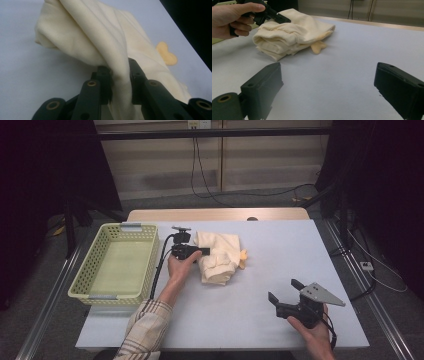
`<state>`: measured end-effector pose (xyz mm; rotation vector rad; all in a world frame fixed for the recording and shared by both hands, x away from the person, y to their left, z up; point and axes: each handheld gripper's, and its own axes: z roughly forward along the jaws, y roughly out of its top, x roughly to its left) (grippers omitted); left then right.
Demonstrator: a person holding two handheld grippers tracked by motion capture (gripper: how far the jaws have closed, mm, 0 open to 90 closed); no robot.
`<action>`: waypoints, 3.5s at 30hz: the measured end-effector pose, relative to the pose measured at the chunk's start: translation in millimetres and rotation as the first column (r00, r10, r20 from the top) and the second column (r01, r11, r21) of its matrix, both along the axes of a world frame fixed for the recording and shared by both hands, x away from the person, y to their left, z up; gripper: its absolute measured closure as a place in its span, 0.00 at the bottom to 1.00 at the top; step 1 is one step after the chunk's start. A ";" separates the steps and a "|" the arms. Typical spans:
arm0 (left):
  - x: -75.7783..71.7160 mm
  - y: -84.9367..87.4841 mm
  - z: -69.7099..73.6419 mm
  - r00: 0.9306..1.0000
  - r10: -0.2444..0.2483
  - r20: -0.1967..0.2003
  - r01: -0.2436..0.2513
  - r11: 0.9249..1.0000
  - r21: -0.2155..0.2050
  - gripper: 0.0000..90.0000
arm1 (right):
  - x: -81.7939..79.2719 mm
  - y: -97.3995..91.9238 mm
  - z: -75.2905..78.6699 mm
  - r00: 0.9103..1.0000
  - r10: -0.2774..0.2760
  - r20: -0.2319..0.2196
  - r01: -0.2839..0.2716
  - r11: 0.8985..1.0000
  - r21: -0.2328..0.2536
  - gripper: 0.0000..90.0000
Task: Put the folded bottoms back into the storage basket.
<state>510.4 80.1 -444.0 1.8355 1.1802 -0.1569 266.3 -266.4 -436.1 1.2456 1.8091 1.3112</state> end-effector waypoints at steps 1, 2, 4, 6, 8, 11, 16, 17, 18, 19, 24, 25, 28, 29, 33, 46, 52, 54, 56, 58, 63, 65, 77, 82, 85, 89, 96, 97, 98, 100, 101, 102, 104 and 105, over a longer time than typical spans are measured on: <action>0.0 0.0 0.0 1.000 0.000 0.000 0.000 1.000 0.000 0.85 | -0.1 0.0 0.1 1.000 0.000 0.000 0.000 1.000 0.001 0.08; -0.9 -0.2 2.8 1.000 -0.004 0.010 0.004 1.000 -0.002 0.85 | 0.0 -0.1 0.1 1.000 0.000 0.001 0.000 1.000 0.002 0.08; -1.3 -0.2 4.2 1.000 -0.004 0.016 0.004 1.000 -0.005 0.85 | 0.0 -0.2 0.1 1.000 0.000 0.001 0.000 1.000 0.002 0.08; -2.3 2.0 9.1 1.000 -0.010 0.029 0.010 1.000 0.003 0.85 | 0.0 -0.4 0.1 1.000 -0.001 0.002 0.001 1.000 0.005 0.08; -2.9 3.9 12.8 0.999 -0.005 0.045 0.004 1.000 0.017 0.85 | 0.1 -0.6 0.1 1.000 -0.001 0.004 0.001 1.000 0.004 0.08; -3.8 5.4 15.8 0.999 0.000 0.055 -0.001 1.000 0.007 0.85 | -0.1 -0.5 0.2 1.000 -0.001 0.004 0.001 1.000 0.006 0.08; -6.6 9.4 23.9 0.996 -0.018 0.091 0.016 1.000 0.023 0.85 | 0.2 -0.2 0.1 1.000 -0.002 0.005 0.002 1.000 0.005 0.08; -7.2 10.5 25.8 0.995 -0.020 0.100 0.018 1.000 0.024 0.85 | 0.3 -0.3 0.1 1.000 -0.002 0.006 0.002 1.000 0.004 0.08; -8.8 11.4 28.8 0.994 -0.004 0.109 0.002 1.000 0.019 0.85 | 0.2 -0.3 0.2 1.000 -0.002 0.005 0.002 1.000 0.005 0.08; -8.8 11.4 28.8 0.994 -0.004 0.109 0.002 1.000 0.019 0.85 | 0.2 -0.3 0.2 1.000 -0.002 0.005 0.002 1.000 0.005 0.08; -12.6 16.2 38.3 0.989 -0.002 0.149 -0.005 0.999 0.045 0.85 | 0.2 -0.5 0.2 1.000 -0.004 0.006 0.004 1.000 0.004 0.08; -12.6 16.2 38.3 0.989 -0.002 0.149 -0.005 0.999 0.045 0.85 | 0.2 -0.5 0.2 1.000 -0.004 0.006 0.004 1.000 0.004 0.08; -15.0 18.9 42.7 0.986 -0.021 0.163 0.018 1.000 0.020 0.85 | 0.4 -0.2 0.1 1.000 -0.004 0.006 0.004 1.000 0.003 0.08; -15.8 20.0 44.5 0.986 -0.027 0.165 0.026 1.000 0.007 0.85 | 0.2 -0.2 0.2 1.000 -0.005 0.006 0.005 1.000 0.003 0.08; -20.9 19.0 52.4 0.977 -0.040 0.209 0.032 0.999 0.039 0.85 | 0.3 -0.4 0.3 1.000 -0.005 0.009 0.005 1.000 0.009 0.08; -28.8 26.0 64.7 0.960 -0.059 0.274 0.038 0.996 0.080 0.86 | 0.2 -0.4 0.5 1.000 -0.008 0.011 0.008 1.000 0.007 0.08; -33.0 31.5 72.3 0.945 -0.037 0.324 0.007 0.996 0.091 0.86 | -0.1 -0.2 0.6 1.000 -0.009 0.010 0.009 1.000 0.007 0.08; -34.3 33.5 74.5 0.943 -0.033 0.332 0.003 0.996 0.091 0.86 | -0.1 -0.2 0.6 1.000 -0.009 0.011 0.009 1.000 0.006 0.08; -35.3 36.6 76.3 0.941 -0.036 0.337 0.005 0.996 0.093 0.86 | 0.0 -0.1 0.6 1.000 -0.009 0.010 0.008 1.000 0.006 0.08; -35.7 37.7 76.6 0.941 -0.039 0.336 0.007 0.995 0.097 0.86 | 0.1 -0.1 0.6 1.000 -0.008 0.012 0.008 1.000 0.005 0.08; -37.4 41.5 77.9 0.938 -0.038 0.343 0.003 0.995 0.104 0.86 | -0.2 0.0 0.7 1.000 -0.008 0.016 0.008 1.000 0.004 0.08; -39.4 42.2 80.1 0.933 -0.045 0.357 0.006 0.994 0.108 0.86 | -0.3 0.3 0.7 1.000 -0.004 0.015 0.004 1.000 0.004 0.08; -51.0 53.2 93.1 0.919 -0.048 0.391 0.005 0.994 0.108 0.86 | -0.4 1.8 0.9 1.000 0.000 0.020 0.000 1.000 0.000 0.05; -55.3 57.6 98.1 0.916 -0.049 0.398 0.007 0.994 0.106 0.86 | -0.2 1.2 0.9 1.000 0.004 0.023 -0.004 1.000 0.004 0.03; -57.7 59.4 100.9 0.914 -0.048 0.404 0.006 0.994 0.105 0.86 | -0.3 1.7 0.9 1.000 0.007 0.021 -0.007 1.000 0.004 0.03; -60.8 61.6 104.0 0.911 -0.054 0.409 0.008 0.994 0.111 0.86 | -0.6 2.4 0.9 1.000 0.012 0.022 -0.012 1.000 0.003 0.03; -69.4 67.5 110.5 0.903 -0.058 0.425 0.009 0.993 0.117 0.86 | -0.5 2.4 0.9 1.000 0.010 0.023 -0.010 1.000 0.005 0.03; -70.4 68.3 111.3 0.903 -0.057 0.427 0.009 0.993 0.114 0.86 | -0.5 2.4 0.9 1.000 0.011 0.023 -0.011 1.000 0.003 0.03; -71.5 69.6 112.6 0.901 -0.059 0.431 0.010 0.993 0.115 0.86 | -0.4 2.6 0.9 1.000 0.011 0.023 -0.011 1.000 0.003 0.03; -73.6 71.5 114.6 0.900 -0.053 0.434 0.006 0.994 0.110 0.86 | -0.3 2.9 0.8 1.000 0.014 0.025 -0.014 1.000 0.001 0.03; -74.3 72.4 115.5 0.899 -0.053 0.434 0.006 0.994 0.110 0.86 | -0.5 2.9 1.0 1.000 0.014 0.025 -0.014 1.000 0.001 0.03; -75.4 73.7 117.1 0.898 -0.053 0.437 0.004 0.994 0.113 0.86 | -0.8 2.7 1.0 1.000 0.014 0.025 -0.014 1.000 0.003 0.03; -76.1 73.6 117.7 0.898 -0.051 0.438 0.002 0.994 0.112 0.86 | -0.6 2.5 1.0 1.000 0.014 0.026 -0.015 1.000 0.002 0.03; -77.1 73.8 118.9 0.897 -0.058 0.438 0.004 0.992 0.123 0.86 | -0.3 2.4 0.9 1.000 0.016 0.026 -0.016 1.000 0.001 0.03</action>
